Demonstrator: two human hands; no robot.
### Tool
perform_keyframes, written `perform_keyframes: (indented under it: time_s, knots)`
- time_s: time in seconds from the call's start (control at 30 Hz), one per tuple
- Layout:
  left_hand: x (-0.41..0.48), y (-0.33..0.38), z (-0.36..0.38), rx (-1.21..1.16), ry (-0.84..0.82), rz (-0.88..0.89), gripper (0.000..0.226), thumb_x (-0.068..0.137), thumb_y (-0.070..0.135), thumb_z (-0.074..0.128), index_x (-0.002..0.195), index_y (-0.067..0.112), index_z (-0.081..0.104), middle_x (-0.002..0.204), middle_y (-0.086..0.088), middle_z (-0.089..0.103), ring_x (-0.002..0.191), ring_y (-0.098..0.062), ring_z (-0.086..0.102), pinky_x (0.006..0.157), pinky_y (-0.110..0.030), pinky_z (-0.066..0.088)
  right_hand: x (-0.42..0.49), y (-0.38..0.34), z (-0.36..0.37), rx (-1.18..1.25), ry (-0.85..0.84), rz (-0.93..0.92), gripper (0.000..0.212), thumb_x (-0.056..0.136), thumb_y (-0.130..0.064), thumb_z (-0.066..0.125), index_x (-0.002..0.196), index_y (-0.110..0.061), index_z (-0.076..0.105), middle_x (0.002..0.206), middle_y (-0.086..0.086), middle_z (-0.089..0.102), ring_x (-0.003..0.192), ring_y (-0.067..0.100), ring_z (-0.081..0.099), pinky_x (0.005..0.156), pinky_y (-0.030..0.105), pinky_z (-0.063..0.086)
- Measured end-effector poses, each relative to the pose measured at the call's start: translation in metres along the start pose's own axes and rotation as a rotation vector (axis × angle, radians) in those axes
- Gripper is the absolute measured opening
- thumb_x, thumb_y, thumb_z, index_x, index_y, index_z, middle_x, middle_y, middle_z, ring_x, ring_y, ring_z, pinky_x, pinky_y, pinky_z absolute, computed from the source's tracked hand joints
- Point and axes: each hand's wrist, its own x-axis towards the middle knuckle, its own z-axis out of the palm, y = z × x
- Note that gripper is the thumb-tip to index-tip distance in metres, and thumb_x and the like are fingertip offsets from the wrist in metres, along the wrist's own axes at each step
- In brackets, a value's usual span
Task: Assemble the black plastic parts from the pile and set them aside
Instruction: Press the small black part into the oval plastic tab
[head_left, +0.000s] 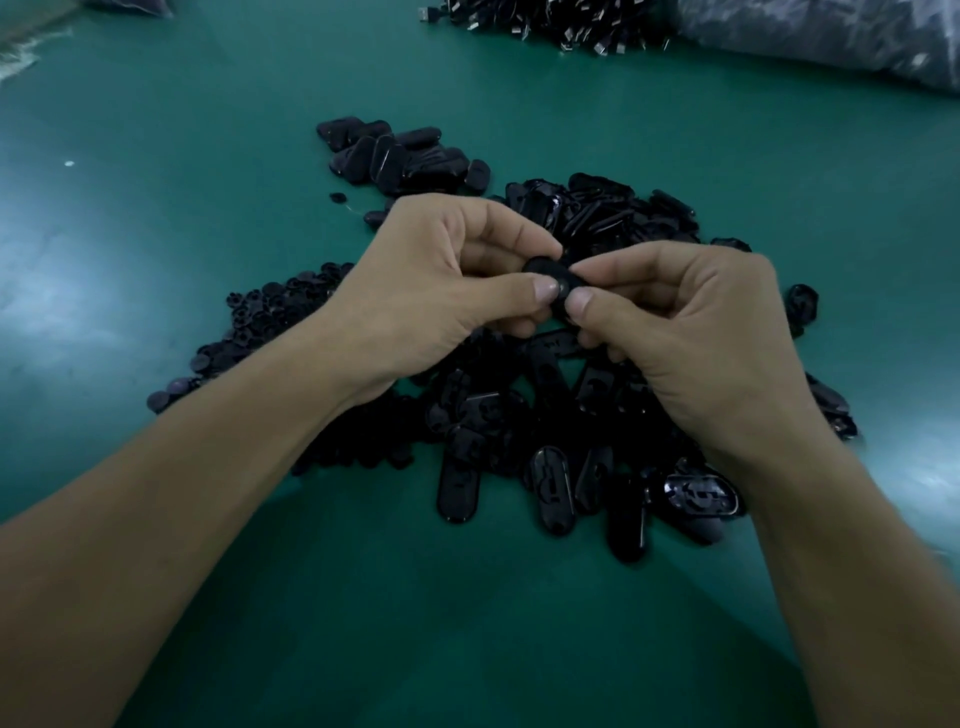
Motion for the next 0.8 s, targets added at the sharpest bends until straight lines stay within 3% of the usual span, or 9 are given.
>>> perform_keyframes:
  time_s: [0.27, 0.8]
  knots:
    - [-0.0006, -0.0014, 0.0037, 0.015, 0.045, 0.017, 0.017, 0.080, 0.002, 0.078, 0.092, 0.012, 0.072, 0.078, -0.007, 0.077, 0.068, -0.016, 0.074, 0.065, -0.022, 0.058, 0.0012, -0.0008, -0.0008, -0.038, 0.001, -0.019, 0.017, 0.083, -0.010, 0.080, 0.085, -0.025, 0.073, 0.071, -0.012, 0.074, 0.063, 0.003, 0.068, 0.058, 0.010, 0.049]
    - [-0.0024, 0.0005, 0.0054, 0.120, 0.075, 0.092, 0.016, 0.083, 0.001, 0.078, 0.093, 0.012, 0.071, 0.079, -0.006, 0.076, 0.065, -0.015, 0.074, 0.064, -0.020, 0.058, 0.0009, 0.0039, 0.0066, -0.121, 0.047, -0.045, 0.017, 0.085, -0.014, 0.076, 0.083, -0.030, 0.070, 0.073, -0.019, 0.072, 0.067, -0.001, 0.067, 0.061, 0.011, 0.049]
